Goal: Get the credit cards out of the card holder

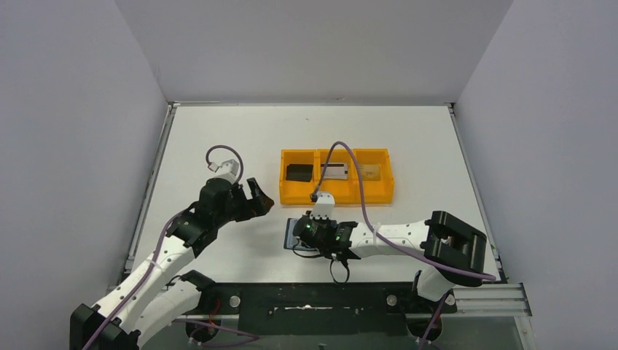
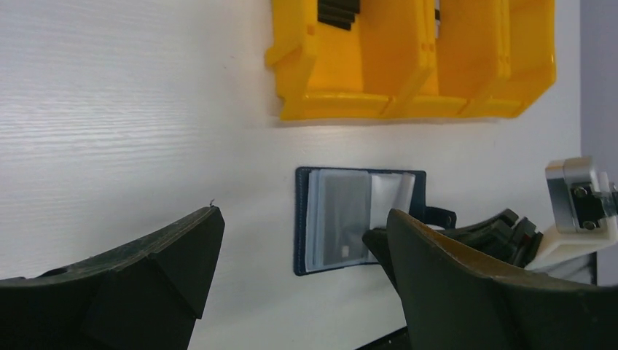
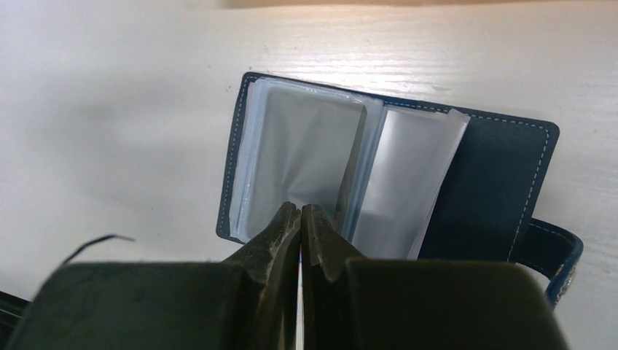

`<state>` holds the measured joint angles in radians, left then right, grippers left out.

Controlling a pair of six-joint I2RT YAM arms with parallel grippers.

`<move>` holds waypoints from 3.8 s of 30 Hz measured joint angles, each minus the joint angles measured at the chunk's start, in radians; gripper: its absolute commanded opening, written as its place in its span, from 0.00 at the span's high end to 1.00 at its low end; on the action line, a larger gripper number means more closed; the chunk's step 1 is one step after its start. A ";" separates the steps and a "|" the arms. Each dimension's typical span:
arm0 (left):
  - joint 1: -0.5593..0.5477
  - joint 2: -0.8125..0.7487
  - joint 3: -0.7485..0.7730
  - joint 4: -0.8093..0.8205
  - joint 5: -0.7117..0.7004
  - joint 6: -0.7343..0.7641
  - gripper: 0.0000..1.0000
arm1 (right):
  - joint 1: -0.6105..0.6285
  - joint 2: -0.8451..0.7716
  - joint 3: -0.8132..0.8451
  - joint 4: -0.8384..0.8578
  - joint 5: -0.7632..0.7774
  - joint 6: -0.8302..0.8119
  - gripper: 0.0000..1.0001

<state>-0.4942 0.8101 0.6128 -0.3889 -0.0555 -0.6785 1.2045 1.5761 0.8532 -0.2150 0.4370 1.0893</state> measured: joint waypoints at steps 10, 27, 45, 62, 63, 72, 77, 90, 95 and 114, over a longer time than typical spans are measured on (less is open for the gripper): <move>-0.004 0.135 -0.035 0.096 0.215 -0.037 0.22 | -0.021 -0.018 -0.045 -0.029 -0.008 0.076 0.66; -0.008 0.136 -0.035 0.092 0.215 -0.040 0.22 | -0.047 0.112 0.124 -0.154 -0.007 0.077 0.64; -0.008 0.137 -0.035 0.085 0.205 -0.039 0.22 | -0.046 0.176 0.174 -0.225 0.022 0.102 1.00; -0.032 0.197 -0.035 0.126 0.296 -0.037 0.22 | -0.119 -0.064 -0.192 0.203 -0.130 0.073 0.94; -0.039 0.204 -0.035 0.132 0.299 -0.037 0.22 | -0.122 -0.064 -0.197 0.208 -0.138 0.074 0.87; -0.072 0.165 -0.035 0.104 0.196 -0.060 0.22 | -0.084 -0.001 -0.005 0.037 -0.069 0.072 0.61; -0.072 0.044 -0.035 0.024 0.037 -0.089 0.22 | -0.049 0.060 0.105 -0.060 -0.024 0.068 0.60; -0.067 -0.076 -0.034 -0.065 -0.148 -0.127 0.22 | -0.024 0.257 0.292 -0.261 0.014 0.049 0.71; -0.067 -0.061 -0.034 -0.072 -0.150 -0.127 0.22 | -0.013 0.288 0.336 -0.298 0.037 0.060 0.86; -0.067 -0.001 -0.034 -0.035 -0.053 -0.115 0.22 | -0.045 0.150 0.139 -0.106 -0.035 0.017 1.00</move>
<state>-0.5610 0.8089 0.5785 -0.4236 -0.1081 -0.7937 1.1591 1.7256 0.9920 -0.3214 0.4019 1.1061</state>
